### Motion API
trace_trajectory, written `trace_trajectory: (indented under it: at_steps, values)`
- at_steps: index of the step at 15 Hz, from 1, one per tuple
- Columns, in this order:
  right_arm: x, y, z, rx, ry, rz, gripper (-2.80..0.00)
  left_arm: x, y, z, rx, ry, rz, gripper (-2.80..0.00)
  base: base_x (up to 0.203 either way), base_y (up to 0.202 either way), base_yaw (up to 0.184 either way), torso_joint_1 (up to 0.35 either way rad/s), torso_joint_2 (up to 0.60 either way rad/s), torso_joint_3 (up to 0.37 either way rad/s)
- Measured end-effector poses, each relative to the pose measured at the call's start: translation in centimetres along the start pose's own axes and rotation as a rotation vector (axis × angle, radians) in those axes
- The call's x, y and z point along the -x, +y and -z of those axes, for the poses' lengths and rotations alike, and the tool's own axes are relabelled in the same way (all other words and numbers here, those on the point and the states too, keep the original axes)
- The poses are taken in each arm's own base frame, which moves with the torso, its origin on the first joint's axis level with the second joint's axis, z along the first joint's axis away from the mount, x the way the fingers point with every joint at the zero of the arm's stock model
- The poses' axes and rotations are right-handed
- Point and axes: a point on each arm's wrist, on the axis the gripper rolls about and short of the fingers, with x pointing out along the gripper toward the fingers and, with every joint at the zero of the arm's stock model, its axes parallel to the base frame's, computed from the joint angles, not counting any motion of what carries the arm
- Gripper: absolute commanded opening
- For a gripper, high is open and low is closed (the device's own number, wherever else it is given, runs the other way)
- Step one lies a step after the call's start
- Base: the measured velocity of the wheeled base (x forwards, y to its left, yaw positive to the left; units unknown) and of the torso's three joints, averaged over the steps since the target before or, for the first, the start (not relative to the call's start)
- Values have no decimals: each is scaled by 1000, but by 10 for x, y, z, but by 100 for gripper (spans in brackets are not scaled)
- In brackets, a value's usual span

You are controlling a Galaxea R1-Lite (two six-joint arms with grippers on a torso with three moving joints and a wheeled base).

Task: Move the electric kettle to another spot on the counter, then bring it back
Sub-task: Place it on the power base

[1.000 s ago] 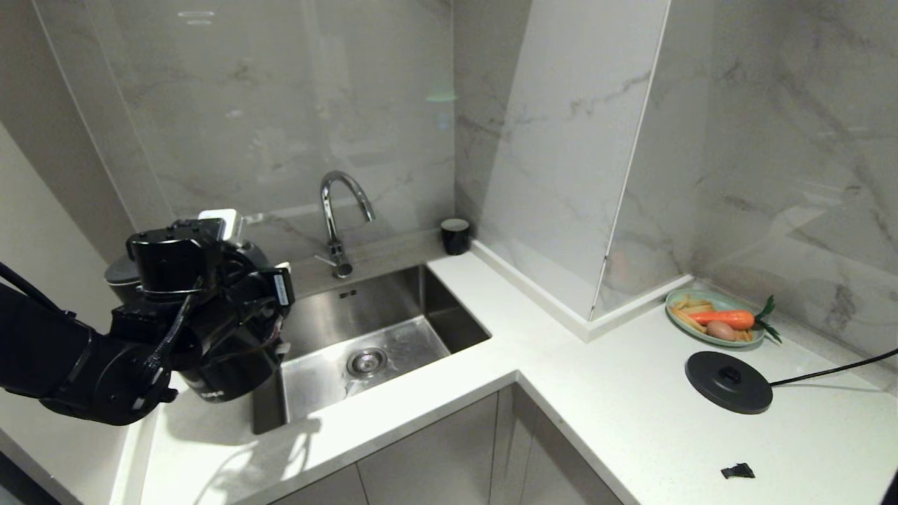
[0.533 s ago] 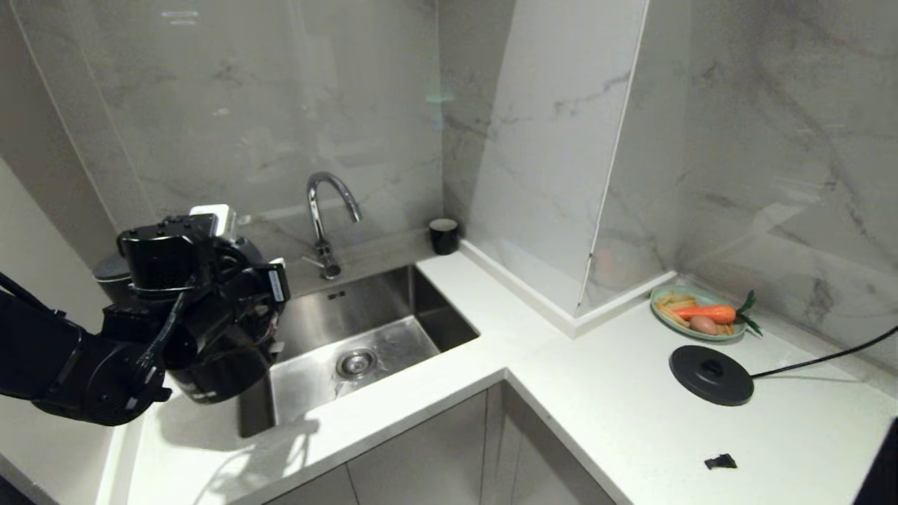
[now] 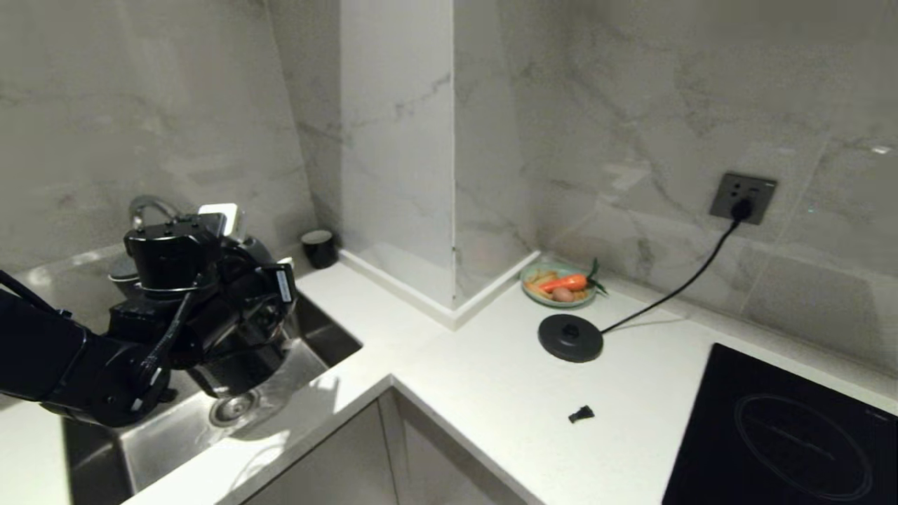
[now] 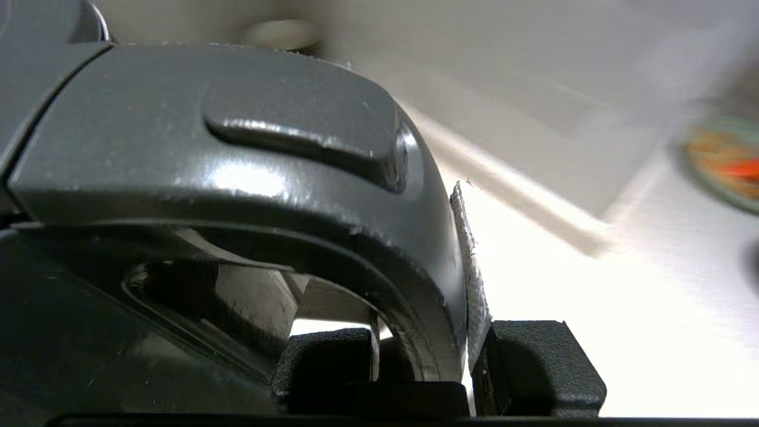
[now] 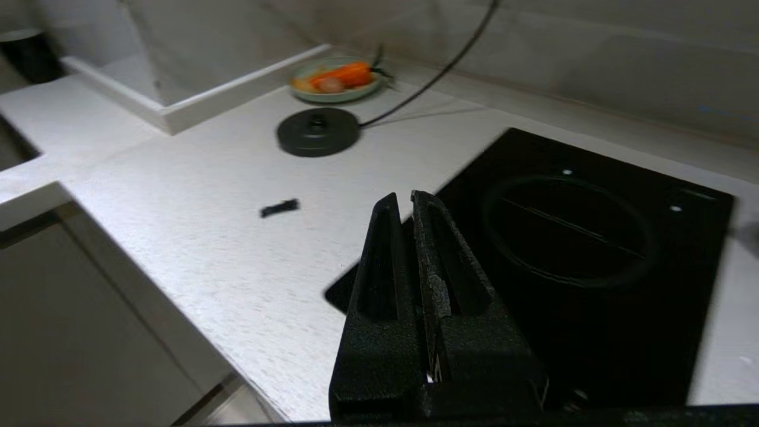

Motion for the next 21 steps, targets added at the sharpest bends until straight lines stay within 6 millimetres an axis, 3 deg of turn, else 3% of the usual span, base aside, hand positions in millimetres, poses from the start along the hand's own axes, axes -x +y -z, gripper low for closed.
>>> trace_trajectory:
  at_steps: [15, 21]
  values:
    - [0, 0, 0, 0, 0, 0, -280, 7, -17, 2, -4, 7, 54, -280, 4, 7, -172, 1, 3, 2]
    - [0, 0, 0, 0, 0, 0, -280, 5, -26, 1, -6, -3, 65, -280, 0, 1, -32, 1, 1, 0]
